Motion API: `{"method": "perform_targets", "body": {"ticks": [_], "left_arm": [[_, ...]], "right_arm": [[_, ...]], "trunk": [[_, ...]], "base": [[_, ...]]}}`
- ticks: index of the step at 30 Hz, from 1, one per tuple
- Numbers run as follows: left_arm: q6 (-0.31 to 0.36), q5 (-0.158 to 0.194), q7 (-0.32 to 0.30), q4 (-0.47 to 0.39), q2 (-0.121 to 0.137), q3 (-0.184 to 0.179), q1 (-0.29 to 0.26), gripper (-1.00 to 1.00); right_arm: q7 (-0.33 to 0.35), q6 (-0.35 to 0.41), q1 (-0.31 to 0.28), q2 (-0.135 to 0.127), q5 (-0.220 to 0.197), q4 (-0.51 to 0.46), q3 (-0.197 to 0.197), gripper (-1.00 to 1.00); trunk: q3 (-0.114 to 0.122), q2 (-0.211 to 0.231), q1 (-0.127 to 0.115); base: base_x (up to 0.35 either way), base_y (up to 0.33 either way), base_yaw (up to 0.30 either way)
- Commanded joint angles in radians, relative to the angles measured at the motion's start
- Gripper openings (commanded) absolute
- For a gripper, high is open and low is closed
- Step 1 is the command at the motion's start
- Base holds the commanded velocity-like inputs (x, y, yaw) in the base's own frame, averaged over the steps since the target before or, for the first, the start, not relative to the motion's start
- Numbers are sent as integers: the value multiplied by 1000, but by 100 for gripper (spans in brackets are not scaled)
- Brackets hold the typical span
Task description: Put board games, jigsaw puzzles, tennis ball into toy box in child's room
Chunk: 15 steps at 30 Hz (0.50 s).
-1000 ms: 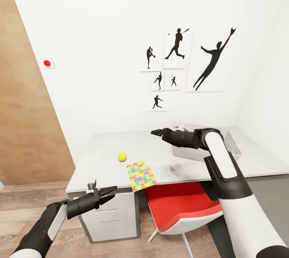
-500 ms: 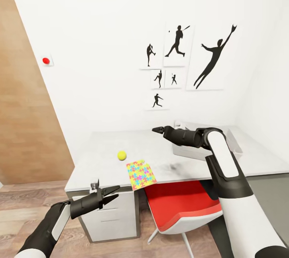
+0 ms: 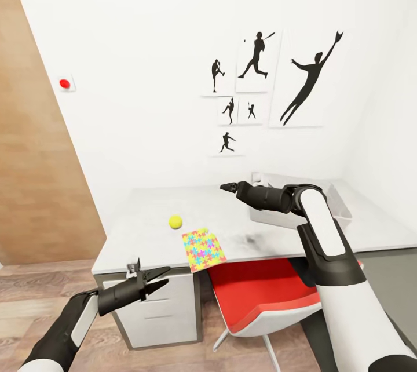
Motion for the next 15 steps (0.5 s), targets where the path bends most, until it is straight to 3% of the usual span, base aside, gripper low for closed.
{"method": "perform_targets", "body": {"ticks": [1,6,15], "left_arm": [[8,3,-10,4,2,6,-1,100],[10,2,-34,46,6,33,-1,100],[5,1,-36,61,3,38,-1,100]], "right_arm": [[-10,1,-1,-2,-10,-1,1,100],[-10,0,-1,1,-10,-1,0,100],[-11,1,-1,-3,-11,-1,-1,100]], "trunk": [[-4,-8,4],[-20,-43,23],[-48,-106,58]], "base": [[0,0,0],[0,0,0],[0,0,0]]}}
